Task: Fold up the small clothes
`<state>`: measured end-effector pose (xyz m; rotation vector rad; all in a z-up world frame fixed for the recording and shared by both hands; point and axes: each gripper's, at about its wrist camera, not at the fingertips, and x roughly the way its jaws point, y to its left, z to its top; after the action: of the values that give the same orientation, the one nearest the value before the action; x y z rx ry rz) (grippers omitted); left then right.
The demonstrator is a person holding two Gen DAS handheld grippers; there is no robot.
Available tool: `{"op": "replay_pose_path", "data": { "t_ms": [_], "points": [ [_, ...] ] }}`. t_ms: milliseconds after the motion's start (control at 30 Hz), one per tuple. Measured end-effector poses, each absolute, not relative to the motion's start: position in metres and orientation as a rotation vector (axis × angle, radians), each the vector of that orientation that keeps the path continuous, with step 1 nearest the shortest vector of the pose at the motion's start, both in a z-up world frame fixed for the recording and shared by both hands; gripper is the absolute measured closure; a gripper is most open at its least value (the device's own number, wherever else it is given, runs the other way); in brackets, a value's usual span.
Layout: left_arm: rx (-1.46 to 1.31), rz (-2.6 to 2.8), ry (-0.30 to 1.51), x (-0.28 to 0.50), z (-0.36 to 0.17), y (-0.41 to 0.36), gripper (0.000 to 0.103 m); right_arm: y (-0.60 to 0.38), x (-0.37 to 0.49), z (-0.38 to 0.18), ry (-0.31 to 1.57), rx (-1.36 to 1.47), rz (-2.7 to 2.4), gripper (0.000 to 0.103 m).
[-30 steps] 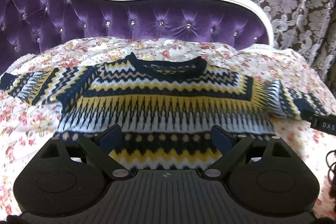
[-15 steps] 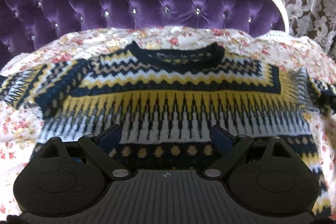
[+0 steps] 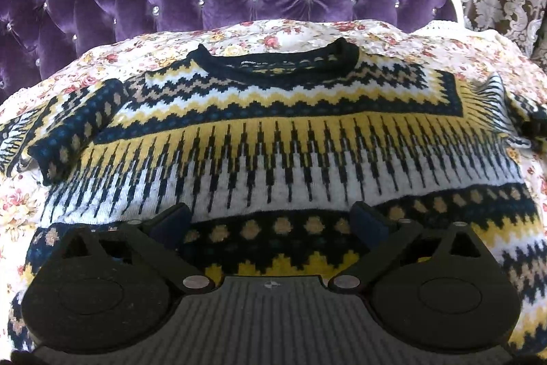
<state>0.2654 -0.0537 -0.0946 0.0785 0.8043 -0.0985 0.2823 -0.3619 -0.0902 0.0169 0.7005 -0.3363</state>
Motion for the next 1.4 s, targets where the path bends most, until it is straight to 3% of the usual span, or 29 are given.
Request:
{"op": "replay_pose_path", "data": {
  "t_ms": [133,300,333,400,467,667,1067,1400],
  "points": [
    [0.084,-0.090,0.785,0.263,-0.096,-0.055,0.000,-0.362,0.281,-0.091,0.683,0.005,-0.323,0.010],
    [0.083,-0.088,0.786,0.263,-0.096,-0.055,0.000,-0.369,0.275,-0.085,0.651,0.020,-0.307,0.053],
    [0.083,-0.087,0.785,0.263,-0.096,-0.055,0.000,-0.374,0.274,-0.084,0.645,0.050,-0.295,0.056],
    [0.083,-0.087,0.784,0.263,-0.096,-0.055,0.000,-0.385,0.270,-0.083,0.625,0.113,-0.270,0.076],
    [0.082,-0.087,0.782,0.263,-0.096,-0.055,0.000,-0.394,0.266,-0.082,0.608,0.166,-0.254,0.087],
    [0.080,-0.087,0.778,0.263,-0.096,-0.054,0.000,-0.400,0.261,-0.082,0.576,0.199,-0.242,0.093],
    [0.080,-0.087,0.777,0.262,-0.096,-0.054,0.000,-0.401,0.257,-0.061,0.526,0.243,-0.234,0.094],
    [0.055,-0.103,0.785,0.265,-0.091,-0.049,0.002,-0.357,0.266,0.002,0.513,0.225,-0.086,0.094]
  ]
}}
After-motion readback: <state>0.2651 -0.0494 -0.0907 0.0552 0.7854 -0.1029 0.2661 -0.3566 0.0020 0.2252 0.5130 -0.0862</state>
